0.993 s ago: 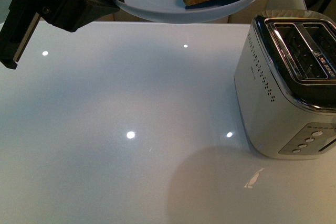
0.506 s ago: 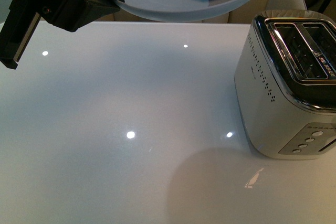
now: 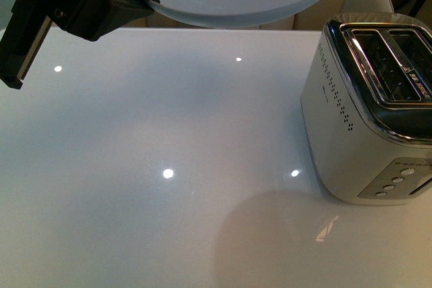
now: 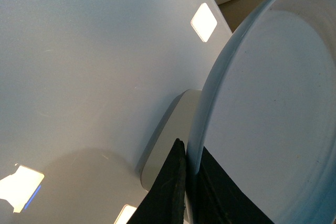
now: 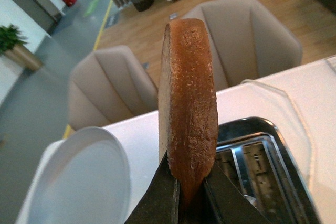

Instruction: Left arm holds plate, right arm toasts bread

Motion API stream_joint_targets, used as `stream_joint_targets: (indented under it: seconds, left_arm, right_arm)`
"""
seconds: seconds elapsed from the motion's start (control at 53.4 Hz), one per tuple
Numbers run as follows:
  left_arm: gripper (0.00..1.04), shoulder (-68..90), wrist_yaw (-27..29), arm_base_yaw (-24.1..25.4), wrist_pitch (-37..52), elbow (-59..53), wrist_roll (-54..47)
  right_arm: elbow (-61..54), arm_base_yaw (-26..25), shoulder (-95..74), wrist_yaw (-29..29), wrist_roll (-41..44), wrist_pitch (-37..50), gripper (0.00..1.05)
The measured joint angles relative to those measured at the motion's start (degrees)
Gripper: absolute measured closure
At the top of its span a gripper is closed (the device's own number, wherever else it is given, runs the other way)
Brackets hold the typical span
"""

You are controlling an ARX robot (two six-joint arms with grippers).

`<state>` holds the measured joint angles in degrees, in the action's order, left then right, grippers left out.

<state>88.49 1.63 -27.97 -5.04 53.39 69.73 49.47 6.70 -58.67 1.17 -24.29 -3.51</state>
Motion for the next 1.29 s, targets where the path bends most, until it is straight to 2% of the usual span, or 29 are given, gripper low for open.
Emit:
stream_joint_targets:
  seconds: [0.15,0.393,0.656,1.293]
  left_arm:
    - [1.02,0.0,0.0,0.0,0.0,0.0,0.0]
    - [1.02,0.0,0.0,0.0,0.0,0.0,0.0]
    - [1.02,0.0,0.0,0.0,0.0,0.0,0.0]
    - [1.02,0.0,0.0,0.0,0.0,0.0,0.0]
  right_arm:
    - [-4.5,2.3,0.1,5.0,7.4,1.5,1.02]
    - [-11.0,5.1,-3.3,8.7,12.3,5.1,1.02]
    - [-12.6,5.4,-9.0,9.3,14.3,9.6,1.02]
    - [-9.8,5.4,-17.0,11.1,16.7,12.2,1.02]
